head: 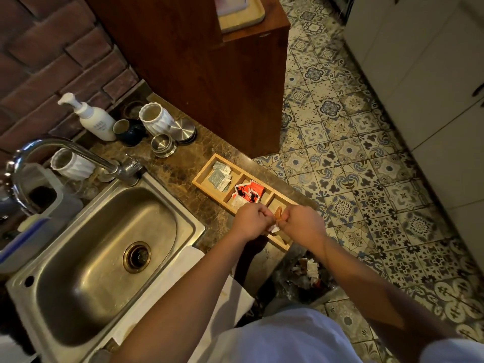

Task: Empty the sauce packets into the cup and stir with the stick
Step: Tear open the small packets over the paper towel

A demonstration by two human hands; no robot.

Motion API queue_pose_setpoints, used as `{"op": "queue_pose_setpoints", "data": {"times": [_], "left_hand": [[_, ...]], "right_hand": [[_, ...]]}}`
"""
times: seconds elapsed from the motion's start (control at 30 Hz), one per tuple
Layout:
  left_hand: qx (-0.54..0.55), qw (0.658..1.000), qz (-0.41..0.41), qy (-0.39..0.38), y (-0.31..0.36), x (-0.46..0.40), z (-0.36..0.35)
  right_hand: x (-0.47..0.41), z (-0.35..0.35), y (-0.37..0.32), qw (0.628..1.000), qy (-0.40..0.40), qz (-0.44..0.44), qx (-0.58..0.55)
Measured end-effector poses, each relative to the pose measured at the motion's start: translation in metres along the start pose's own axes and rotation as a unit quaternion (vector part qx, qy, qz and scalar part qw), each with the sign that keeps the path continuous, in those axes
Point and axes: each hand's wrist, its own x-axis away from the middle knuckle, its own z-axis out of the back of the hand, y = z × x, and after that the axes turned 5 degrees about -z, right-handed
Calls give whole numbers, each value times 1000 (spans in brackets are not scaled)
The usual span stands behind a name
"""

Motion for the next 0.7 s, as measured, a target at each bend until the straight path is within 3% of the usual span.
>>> {"op": "queue_pose_setpoints", "data": {"times": [0.3,0.57,0.7], "left_hand": [[138,989,-61,6,17,60,54],[272,954,-84,93,18,133,99],[269,951,-102,116,5,170,120]], "right_hand": [[24,41,-24,954,-127,84,-256],[70,74,-87,914,-162,219,-301],[93,72,-116,900,-173,244,-316]]}}
